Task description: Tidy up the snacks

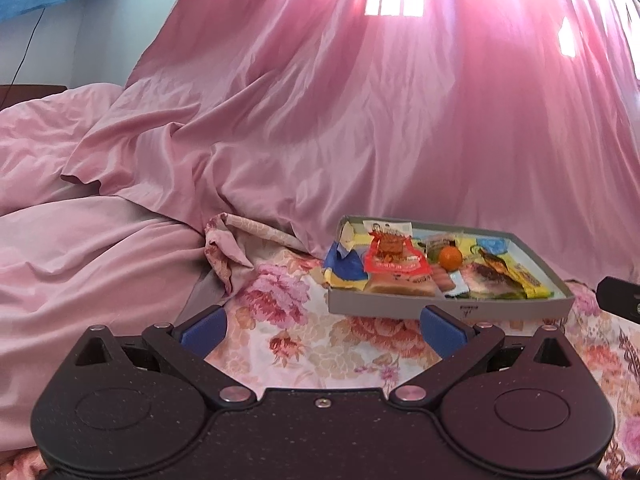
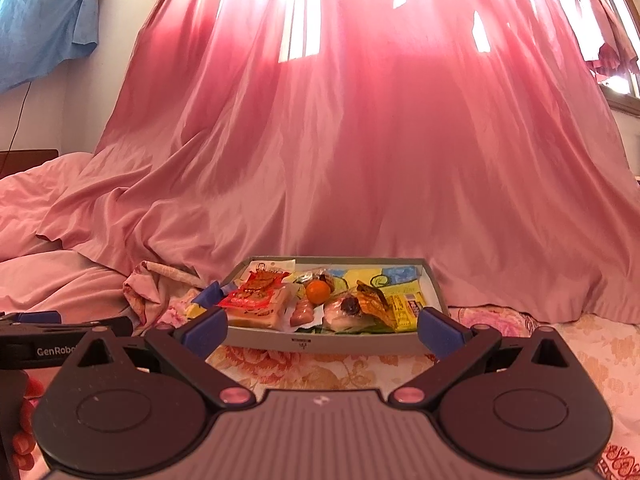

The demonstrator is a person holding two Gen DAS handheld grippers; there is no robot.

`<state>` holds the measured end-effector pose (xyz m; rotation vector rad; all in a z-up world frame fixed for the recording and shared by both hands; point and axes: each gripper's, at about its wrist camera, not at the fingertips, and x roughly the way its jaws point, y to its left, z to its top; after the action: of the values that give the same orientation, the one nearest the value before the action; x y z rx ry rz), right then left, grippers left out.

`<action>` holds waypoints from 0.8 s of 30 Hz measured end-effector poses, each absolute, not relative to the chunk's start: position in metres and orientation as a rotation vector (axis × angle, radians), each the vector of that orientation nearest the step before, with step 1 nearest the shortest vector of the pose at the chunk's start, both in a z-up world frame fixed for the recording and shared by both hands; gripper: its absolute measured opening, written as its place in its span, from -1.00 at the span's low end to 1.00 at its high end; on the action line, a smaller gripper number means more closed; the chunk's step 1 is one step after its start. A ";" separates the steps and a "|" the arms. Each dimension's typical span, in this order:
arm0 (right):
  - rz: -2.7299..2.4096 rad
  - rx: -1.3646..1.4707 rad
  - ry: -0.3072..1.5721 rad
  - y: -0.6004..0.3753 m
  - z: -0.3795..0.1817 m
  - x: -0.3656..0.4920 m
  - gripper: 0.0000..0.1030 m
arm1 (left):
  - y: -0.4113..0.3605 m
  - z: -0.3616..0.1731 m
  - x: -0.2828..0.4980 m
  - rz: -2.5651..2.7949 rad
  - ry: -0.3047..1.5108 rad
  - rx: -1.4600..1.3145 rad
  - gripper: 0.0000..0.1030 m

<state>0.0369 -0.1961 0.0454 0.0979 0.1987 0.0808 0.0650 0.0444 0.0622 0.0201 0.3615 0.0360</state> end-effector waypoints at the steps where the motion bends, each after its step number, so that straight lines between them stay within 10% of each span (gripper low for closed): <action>1: 0.080 0.100 0.203 -0.196 0.044 0.036 1.00 | 0.044 0.062 0.063 0.037 0.365 0.024 0.99; 24: 0.049 0.105 0.241 -0.190 0.023 0.027 1.00 | 0.052 0.036 0.060 0.039 0.399 0.005 0.99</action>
<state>0.0267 -0.1898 0.0230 0.1054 0.2410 0.0492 0.0604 0.0517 0.0365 0.0051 0.3985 0.0386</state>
